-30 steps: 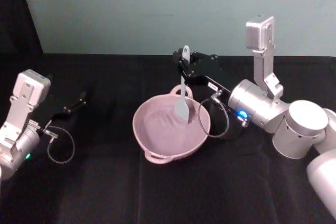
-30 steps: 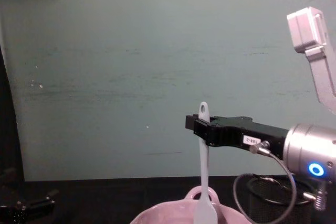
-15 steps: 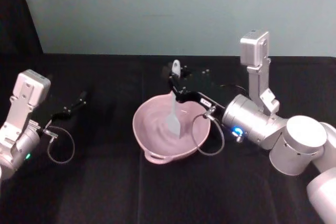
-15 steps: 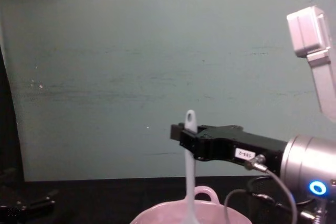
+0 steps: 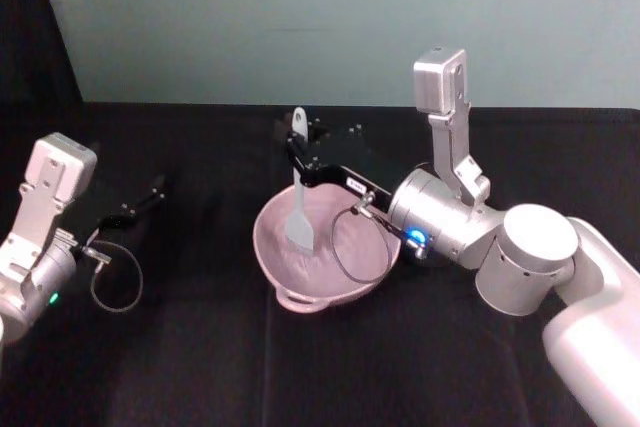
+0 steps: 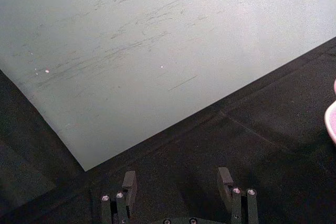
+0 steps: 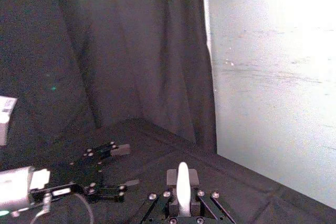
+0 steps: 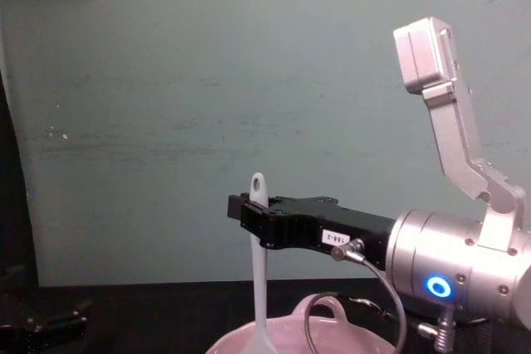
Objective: Use the one hand to pick up the spoon and stir the clear water in the bowl.
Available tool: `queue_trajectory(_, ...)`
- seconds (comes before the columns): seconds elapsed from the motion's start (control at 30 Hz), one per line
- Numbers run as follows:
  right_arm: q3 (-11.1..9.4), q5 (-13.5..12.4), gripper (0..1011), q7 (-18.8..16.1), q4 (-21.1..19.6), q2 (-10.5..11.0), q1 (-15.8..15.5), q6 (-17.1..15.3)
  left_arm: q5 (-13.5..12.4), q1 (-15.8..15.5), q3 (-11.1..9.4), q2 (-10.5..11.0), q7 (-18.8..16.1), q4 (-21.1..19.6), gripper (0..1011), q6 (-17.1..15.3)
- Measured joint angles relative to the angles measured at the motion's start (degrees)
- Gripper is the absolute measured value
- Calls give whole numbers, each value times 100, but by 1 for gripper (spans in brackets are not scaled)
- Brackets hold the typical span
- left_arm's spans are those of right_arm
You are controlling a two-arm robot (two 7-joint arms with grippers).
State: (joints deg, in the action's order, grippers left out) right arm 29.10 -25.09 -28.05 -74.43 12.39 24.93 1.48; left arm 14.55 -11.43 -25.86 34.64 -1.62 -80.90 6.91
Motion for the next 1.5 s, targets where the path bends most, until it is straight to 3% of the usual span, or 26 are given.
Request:
queue_trajectory(0.23,-84,14,114,38,427,-125,272,73,0,0,0,0,0,0,1011,0)
queue_trajectory(0.53,-249,17,114,95,517,-42,333,92,0,0,0,0,0,0,1011,0)
queue_trajectory(0.83,-380,-28,114,132,14,227,-14,-31,0,0,0,0,0,0,1011,0)
queue_trajectory(1.13,-344,-62,114,136,-548,424,-400,-119,0,0,0,0,0,0,1011,0)
queue_trajectory(1.5,-99,-56,114,53,-588,314,-414,-133,0,0,0,0,0,0,1011,0)
